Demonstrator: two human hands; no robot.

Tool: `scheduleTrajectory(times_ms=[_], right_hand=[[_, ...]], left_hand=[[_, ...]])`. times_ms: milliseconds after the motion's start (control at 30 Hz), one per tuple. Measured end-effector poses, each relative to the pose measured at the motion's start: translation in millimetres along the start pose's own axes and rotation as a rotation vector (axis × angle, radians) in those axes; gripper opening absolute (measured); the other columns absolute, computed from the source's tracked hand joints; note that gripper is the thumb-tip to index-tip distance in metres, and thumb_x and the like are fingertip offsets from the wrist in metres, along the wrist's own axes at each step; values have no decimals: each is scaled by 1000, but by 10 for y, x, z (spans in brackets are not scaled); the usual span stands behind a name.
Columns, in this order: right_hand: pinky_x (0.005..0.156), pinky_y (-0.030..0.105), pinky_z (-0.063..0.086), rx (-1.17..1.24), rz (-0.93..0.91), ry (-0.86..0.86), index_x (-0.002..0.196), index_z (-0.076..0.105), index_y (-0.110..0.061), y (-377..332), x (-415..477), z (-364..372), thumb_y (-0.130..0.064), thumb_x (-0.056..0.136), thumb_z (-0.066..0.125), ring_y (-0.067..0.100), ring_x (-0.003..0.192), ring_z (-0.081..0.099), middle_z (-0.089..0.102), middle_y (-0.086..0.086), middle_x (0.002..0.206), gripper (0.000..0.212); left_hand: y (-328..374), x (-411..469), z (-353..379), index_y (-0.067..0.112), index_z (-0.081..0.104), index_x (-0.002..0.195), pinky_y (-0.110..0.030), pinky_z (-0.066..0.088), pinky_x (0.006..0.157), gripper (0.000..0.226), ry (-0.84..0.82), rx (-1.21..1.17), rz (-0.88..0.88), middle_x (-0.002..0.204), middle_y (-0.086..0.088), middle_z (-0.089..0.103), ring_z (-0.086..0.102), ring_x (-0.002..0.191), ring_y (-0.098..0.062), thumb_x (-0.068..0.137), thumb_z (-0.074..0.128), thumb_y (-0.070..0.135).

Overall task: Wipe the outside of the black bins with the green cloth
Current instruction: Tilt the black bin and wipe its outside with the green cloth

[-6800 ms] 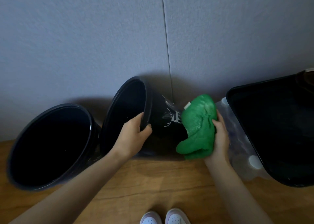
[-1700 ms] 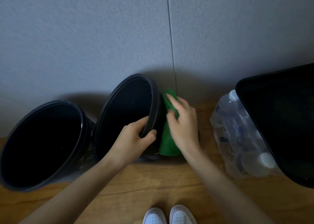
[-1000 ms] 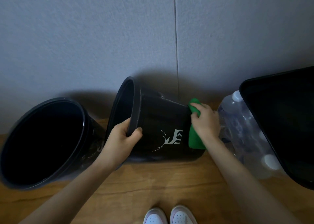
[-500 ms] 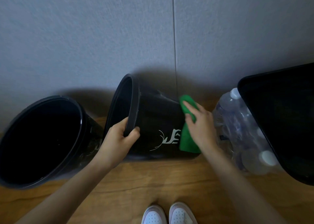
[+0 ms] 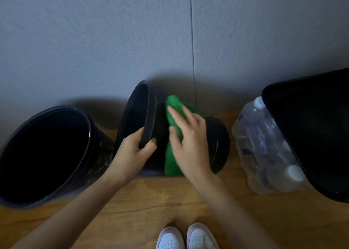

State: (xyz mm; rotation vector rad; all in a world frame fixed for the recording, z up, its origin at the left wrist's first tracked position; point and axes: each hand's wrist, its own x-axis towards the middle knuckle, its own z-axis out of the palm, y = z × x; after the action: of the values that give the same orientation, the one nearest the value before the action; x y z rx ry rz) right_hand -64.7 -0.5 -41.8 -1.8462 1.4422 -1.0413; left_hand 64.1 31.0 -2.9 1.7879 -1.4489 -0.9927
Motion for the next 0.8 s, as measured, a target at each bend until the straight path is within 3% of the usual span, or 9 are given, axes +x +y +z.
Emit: scheduleTrajectory(times_ms=[100,167,233,367,467,533,633,700,800], right_hand=[[97,23,33,-18,-140,-51,139,38,-32,-79,-63,67,-27,90,41,20,129,33,36,-6,147,49],[88,25,41,-72,-140,-44,139,35,-38,106,-65,40,-27,90,40,20,130,34,35,-8,148,51],[91,28,40,-93,35,-22,138,33,-43,418,-62,-13,-22,91,44,20,133,29,32,-8,149,53],[105,43,35,-129,444,-15,138,34,-40,1061,-40,-184,-18,94,45,25,138,26,24,-3,153,50],[105,41,36,-30,480,-3,139,39,-30,1188,-16,-230,-13,94,45,22,134,35,28,-1,151,49],[103,38,36,-31,442,9,138,42,-28,1182,-25,-236,-11,93,47,20,131,38,32,-2,148,49],[101,32,33,-54,386,19,136,44,-28,1166,-60,-236,-9,91,49,19,131,37,36,-3,146,49],[99,30,32,-69,370,10,135,45,-28,1164,-97,-244,-9,89,51,19,130,37,37,-2,145,50],[96,33,37,-49,386,21,132,48,-26,1184,-120,-328,-7,88,52,20,122,43,43,0,138,48]], left_hand=[[-9,-5,-2,10,59,82,-31,44,62,10,-2,-34,11,79,-32,57,51,67,-22,90,53,6],[5,-11,-22,10,59,86,-34,46,67,10,-17,-40,-1,85,-34,57,54,71,-25,90,52,5],[13,-27,-54,14,61,93,-34,52,77,17,-25,-67,-40,94,-25,63,62,82,-28,92,49,3],[30,-46,-124,27,60,104,-25,55,81,29,-106,-126,-84,102,-7,67,65,94,-13,92,49,3],[43,-46,-131,30,60,105,-21,54,71,38,-239,-303,-212,99,-2,69,67,90,-12,75,59,6],[119,16,-140,21,63,101,-29,52,72,42,-263,-494,-397,91,-4,73,69,84,-18,60,58,11],[266,260,-152,14,68,101,-41,53,79,40,-173,-663,-585,94,-13,74,69,88,-29,68,67,37],[371,401,-136,15,68,101,-39,54,70,43,-72,-630,-667,93,-13,74,69,84,-29,80,56,51],[398,453,-58,17,61,110,-38,54,67,29,18,-500,-585,95,-11,69,66,83,-27,91,51,37]])
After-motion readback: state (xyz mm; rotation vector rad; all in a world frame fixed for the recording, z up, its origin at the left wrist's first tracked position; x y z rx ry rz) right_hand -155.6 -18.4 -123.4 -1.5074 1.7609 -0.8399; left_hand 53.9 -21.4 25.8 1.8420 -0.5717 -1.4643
